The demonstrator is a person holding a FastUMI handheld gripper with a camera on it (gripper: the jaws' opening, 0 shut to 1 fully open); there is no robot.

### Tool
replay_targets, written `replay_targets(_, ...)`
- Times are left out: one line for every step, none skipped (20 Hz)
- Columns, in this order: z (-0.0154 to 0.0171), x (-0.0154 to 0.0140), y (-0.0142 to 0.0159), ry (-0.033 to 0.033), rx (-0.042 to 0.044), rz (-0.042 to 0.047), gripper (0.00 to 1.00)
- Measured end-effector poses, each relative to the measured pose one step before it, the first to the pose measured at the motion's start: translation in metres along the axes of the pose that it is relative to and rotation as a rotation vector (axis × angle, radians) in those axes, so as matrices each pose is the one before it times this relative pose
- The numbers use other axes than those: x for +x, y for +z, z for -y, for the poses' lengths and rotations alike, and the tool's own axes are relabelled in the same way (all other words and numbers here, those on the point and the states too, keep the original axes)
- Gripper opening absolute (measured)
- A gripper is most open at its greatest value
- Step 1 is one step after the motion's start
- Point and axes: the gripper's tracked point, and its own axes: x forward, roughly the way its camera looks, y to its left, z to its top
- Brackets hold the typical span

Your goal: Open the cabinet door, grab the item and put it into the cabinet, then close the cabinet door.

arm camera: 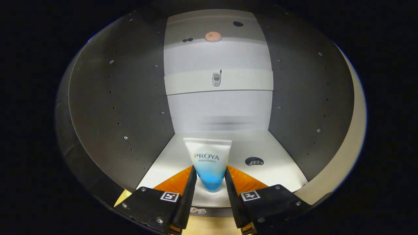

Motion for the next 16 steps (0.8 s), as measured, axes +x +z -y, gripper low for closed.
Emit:
replay_targets(-0.00008,-0.00314,0.00274,-0.0052,-0.00384,0.01757,0.56)
replay_targets(0.00065,-0.00403,0.00307,-0.00551,-0.00447,0.01994,0.64)
replay_targets(0.00191,-0.00682,0.00293,-0.01449,-0.00236,0.01947,0.69)
replay_targets(0.00209,-0.00596,0.00262,-0.01287,-0.00151,0.02004,0.8)
replay_targets(0.00104,-0.00982,0.00221,-0.00877,0.00116,0.01832,0.85)
replay_targets(-0.00052,-0.00973,0.00026,-0.0019,0.00122,0.01496,0.92)
replay_targets(-0.00152,-0.01124,0.00102,0.0003,0.00235,0.01426,0.93)
replay_targets(-0.00278,-0.01186,-0.00093,0.00361,0.00315,0.01389,0.93)
replay_targets(-0.00457,-0.01339,-0.00112,0.01006,0.00089,0.01308,0.93)
replay_targets(-0.00421,-0.01308,-0.00201,0.00922,-0.00066,0.0121,0.93)
replay_targets(-0.00388,-0.01387,-0.00149,0.00307,0.00014,0.01292,0.93)
replay_targets(-0.00343,-0.01251,-0.00155,0.00246,0.00067,0.0122,0.93)
replay_targets(-0.00372,-0.0133,-0.00063,0.00208,-0.00031,0.00962,0.93)
replay_targets(-0.00222,-0.01129,-0.0009,-0.00124,-0.00251,0.00754,0.93)
replay_targets(-0.00266,-0.01213,-0.0003,-0.00103,-0.00128,0.00662,0.93)
replay_targets(-0.00314,-0.01079,0.00056,0.00171,0.00228,0.01045,0.93)
